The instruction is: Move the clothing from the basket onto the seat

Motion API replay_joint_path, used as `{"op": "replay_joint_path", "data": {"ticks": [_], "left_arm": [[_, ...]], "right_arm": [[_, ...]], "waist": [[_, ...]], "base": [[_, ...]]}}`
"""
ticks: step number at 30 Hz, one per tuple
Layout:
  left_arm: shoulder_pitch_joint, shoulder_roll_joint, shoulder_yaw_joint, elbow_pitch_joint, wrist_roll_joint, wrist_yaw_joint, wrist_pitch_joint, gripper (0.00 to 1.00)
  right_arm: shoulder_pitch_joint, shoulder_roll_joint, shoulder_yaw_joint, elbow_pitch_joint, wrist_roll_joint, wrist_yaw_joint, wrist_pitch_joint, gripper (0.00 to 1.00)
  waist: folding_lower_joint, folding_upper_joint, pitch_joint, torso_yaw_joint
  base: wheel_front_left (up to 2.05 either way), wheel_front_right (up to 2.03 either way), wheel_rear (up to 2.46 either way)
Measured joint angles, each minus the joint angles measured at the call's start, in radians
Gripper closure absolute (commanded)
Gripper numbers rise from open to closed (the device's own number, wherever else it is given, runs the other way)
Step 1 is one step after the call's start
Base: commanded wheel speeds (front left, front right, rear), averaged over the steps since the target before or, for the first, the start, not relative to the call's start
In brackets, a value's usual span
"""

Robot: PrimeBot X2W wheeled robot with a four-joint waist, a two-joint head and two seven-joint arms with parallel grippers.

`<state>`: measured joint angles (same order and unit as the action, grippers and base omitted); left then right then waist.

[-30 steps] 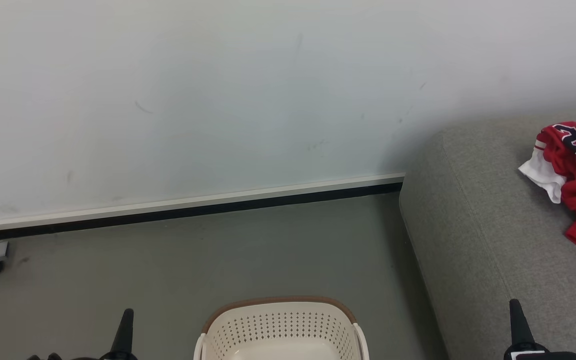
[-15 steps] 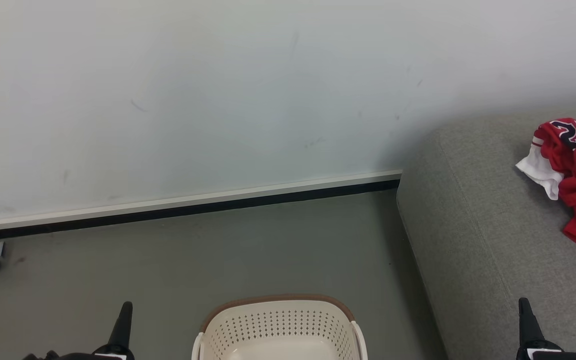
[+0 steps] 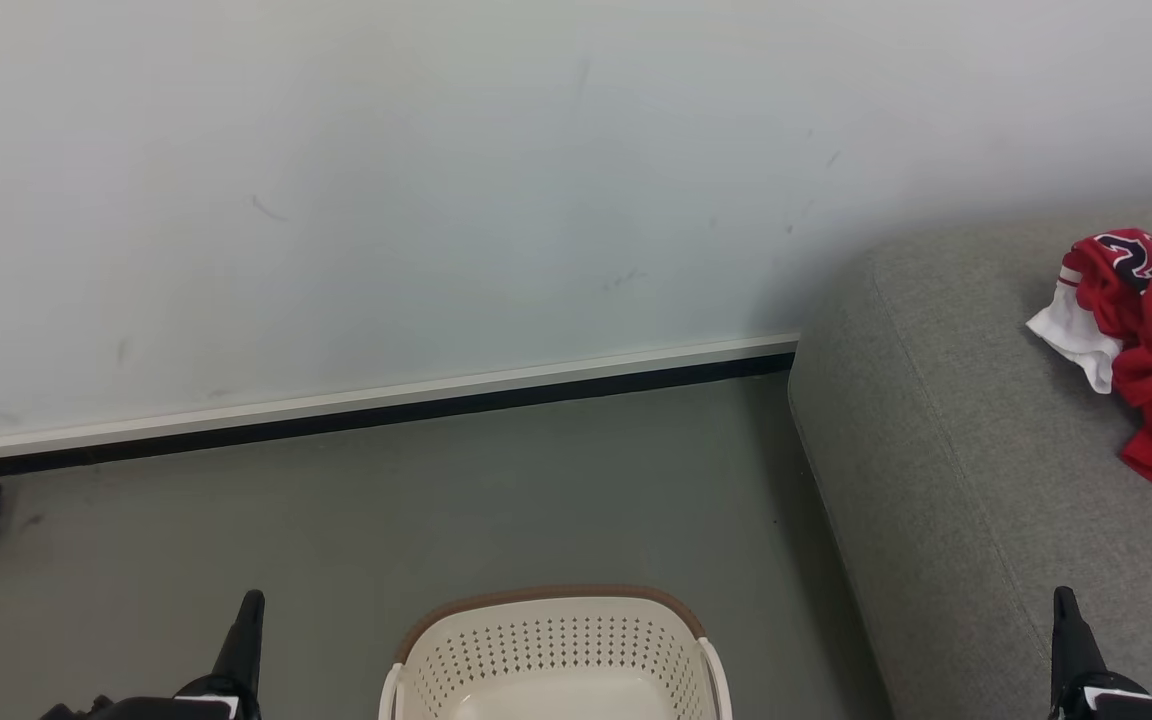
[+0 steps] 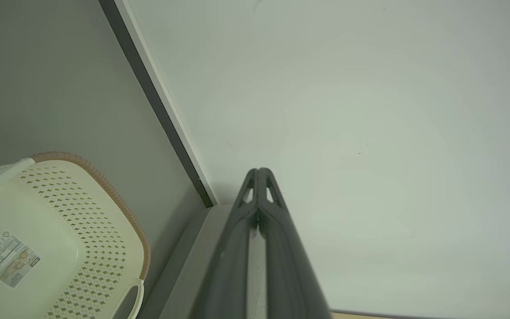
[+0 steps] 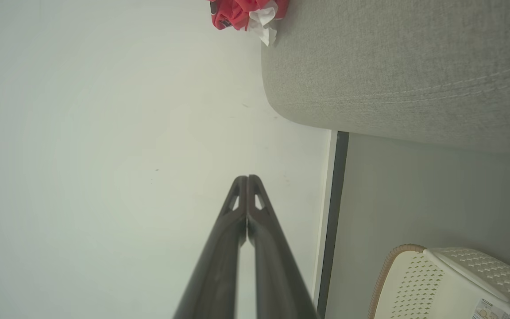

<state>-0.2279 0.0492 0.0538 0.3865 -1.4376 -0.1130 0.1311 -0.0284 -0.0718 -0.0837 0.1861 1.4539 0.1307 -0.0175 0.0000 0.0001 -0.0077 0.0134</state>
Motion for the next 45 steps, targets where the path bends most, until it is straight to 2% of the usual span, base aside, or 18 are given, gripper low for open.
{"op": "replay_joint_path", "data": {"ticks": [25,45], "left_arm": [[-0.035,0.0,0.012,0.015,-0.163,-0.017,0.053,1.0],[-0.039,0.0,0.012,0.015,-0.165,-0.017,0.053,1.0]], "right_arm": [[-0.004,0.001,-0.042,-0.01,0.18,0.0,0.026,1.0],[-0.005,0.004,-0.049,-0.01,0.183,0.0,0.03,1.0]], "waist": [[0.0,0.0,0.013,-0.014],[-0.0002,-0.0001,0.013,-0.014]], "base": [[0.0,0.0,0.0],[0.0,0.0,0.0]]}}
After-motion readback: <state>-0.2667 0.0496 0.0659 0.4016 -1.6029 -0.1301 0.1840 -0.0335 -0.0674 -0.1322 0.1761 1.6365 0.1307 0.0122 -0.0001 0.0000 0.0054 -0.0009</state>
